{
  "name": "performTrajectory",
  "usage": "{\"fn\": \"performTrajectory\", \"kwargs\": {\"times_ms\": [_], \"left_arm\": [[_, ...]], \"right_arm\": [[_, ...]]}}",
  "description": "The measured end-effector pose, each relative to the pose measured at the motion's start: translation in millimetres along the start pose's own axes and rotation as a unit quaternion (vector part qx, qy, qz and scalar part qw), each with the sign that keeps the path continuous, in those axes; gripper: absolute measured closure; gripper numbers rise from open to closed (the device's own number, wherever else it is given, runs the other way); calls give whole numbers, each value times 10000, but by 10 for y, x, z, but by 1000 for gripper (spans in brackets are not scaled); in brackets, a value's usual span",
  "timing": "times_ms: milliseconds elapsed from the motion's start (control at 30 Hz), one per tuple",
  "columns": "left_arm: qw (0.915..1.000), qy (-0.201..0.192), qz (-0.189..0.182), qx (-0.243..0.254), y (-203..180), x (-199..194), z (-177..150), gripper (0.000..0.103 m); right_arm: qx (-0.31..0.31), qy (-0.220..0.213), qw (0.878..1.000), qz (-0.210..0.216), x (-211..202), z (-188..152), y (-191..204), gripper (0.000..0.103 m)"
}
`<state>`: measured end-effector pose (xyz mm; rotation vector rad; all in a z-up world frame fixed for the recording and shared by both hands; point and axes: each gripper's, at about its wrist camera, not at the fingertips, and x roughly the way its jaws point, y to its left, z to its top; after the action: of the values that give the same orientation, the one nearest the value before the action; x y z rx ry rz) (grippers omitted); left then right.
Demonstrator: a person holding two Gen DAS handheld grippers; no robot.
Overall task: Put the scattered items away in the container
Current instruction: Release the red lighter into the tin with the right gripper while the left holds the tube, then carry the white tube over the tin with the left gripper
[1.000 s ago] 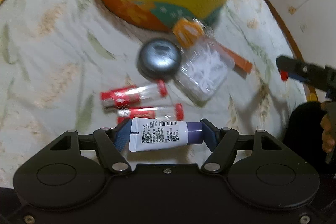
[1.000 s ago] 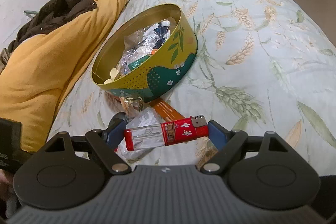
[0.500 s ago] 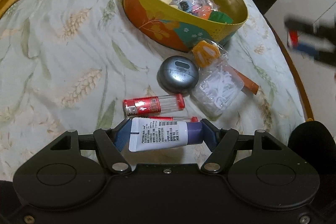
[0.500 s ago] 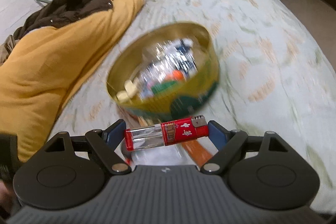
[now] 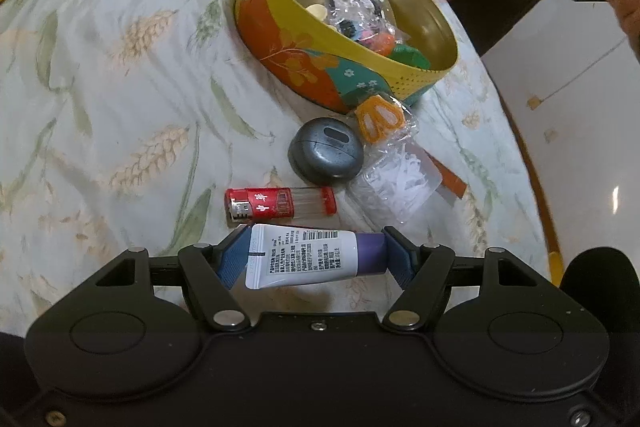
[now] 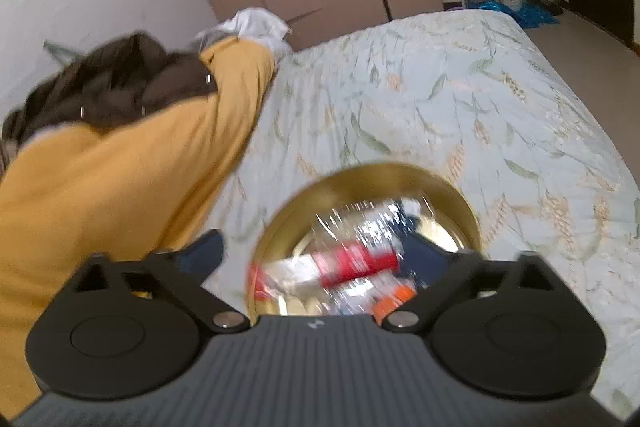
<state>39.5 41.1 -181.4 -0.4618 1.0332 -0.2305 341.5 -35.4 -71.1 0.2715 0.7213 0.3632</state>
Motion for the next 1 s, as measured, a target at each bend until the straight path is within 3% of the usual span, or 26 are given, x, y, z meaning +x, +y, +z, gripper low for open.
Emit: {"fn": "performTrajectory", "kwargs": {"times_ms": [233, 567, 867, 1000], "left_arm": [[9999, 63, -109, -40, 19, 58, 20, 35], [9995, -87, 61, 300, -137, 23, 5, 35], [9970, 24, 534, 567, -258, 89, -3, 35], [9979, 38, 462, 459, -279, 102, -13, 35]], "right_arm": [[-156, -185, 9997, 106, -329, -11, -19, 0], [-345, -39, 9994, -41, -841, -723, -689, 0], [-912, 34, 9957, -157, -901, -1139, -994, 0], [-905, -109, 9958, 0, -892, -1319, -1118, 0]]}}
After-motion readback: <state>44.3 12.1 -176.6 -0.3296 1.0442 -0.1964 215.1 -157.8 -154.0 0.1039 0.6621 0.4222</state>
